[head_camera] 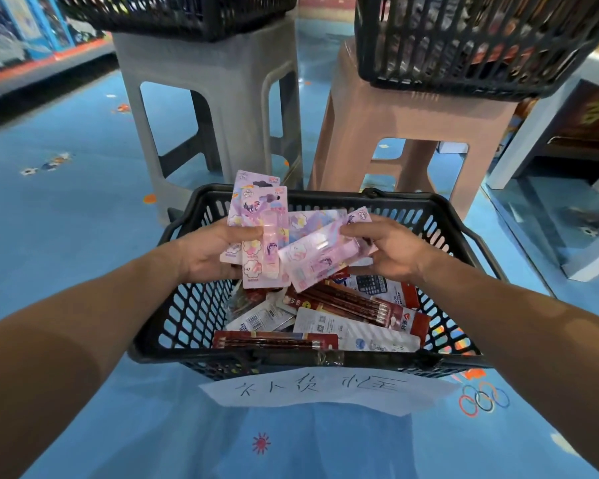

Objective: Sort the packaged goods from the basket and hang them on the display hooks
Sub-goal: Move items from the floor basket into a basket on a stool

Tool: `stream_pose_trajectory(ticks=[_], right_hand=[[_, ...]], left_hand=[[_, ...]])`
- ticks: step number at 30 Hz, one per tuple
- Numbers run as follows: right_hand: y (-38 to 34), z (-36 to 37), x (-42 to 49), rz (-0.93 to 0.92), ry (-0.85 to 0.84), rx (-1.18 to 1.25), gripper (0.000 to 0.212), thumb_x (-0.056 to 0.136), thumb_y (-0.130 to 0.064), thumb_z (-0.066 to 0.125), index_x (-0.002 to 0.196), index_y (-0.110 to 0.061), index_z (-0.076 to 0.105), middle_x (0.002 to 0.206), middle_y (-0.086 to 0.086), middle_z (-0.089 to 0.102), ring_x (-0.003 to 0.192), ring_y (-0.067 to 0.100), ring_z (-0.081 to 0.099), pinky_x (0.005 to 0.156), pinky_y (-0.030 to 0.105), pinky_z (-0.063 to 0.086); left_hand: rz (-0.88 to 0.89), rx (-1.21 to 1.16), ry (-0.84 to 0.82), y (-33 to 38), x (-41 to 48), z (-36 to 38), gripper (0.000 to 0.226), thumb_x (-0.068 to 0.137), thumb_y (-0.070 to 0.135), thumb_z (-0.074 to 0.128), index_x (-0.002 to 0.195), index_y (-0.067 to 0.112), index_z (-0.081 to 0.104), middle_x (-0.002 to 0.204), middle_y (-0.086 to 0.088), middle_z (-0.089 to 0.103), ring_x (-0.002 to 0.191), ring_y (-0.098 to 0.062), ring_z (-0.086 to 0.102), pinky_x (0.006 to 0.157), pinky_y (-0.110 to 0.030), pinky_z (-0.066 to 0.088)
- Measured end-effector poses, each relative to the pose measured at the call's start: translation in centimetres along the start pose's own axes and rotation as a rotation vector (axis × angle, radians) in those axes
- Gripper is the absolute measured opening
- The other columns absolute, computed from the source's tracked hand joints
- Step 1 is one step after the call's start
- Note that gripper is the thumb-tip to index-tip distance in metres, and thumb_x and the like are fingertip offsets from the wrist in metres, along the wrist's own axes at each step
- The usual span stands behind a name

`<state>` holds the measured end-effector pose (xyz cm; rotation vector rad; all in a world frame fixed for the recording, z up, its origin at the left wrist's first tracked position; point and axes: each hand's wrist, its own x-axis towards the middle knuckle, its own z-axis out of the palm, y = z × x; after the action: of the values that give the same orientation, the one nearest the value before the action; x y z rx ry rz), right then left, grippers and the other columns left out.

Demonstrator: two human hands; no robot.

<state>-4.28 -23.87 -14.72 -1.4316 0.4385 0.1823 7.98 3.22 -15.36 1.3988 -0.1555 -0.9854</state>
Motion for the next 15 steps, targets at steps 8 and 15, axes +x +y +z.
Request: stream_pose_trajectory(ticks=[8, 15], right_hand=[[-0.8, -0.2, 0.6, -0.089, 0.204, -0.052, 0.016, 0.088, 0.0, 0.07, 0.097, -0.013, 0.07, 0.107, 0.016, 0.077, 0.098, 0.032, 0.075, 0.069, 0.033, 0.061], [-1.7, 2.0, 0.2, -0.014, -0.018, -0.159, 0.014, 0.091, 0.003, 0.066, 0.094, -0.01, 0.066, 0.118, 0.023, 0.072, 0.11, 0.037, 0.071, 0.098, 0.051, 0.053]], left_hand=[[0.017, 0.274, 0.202, -0.7, 0.7, -0.9, 0.023, 0.103, 0.019, 0.061, 0.125, 0.026, 0.066, 0.115, -0.001, 0.078, 0.107, -0.024, 0.074, 0.085, -0.049, 0.059], [-0.144, 0.295, -0.073, -0.9, 0.3, 1.2, 0.028, 0.103, 0.026, 0.058, 0.13, 0.023, 0.062, 0.121, -0.011, 0.075, 0.113, -0.034, 0.071, 0.097, -0.063, 0.051]])
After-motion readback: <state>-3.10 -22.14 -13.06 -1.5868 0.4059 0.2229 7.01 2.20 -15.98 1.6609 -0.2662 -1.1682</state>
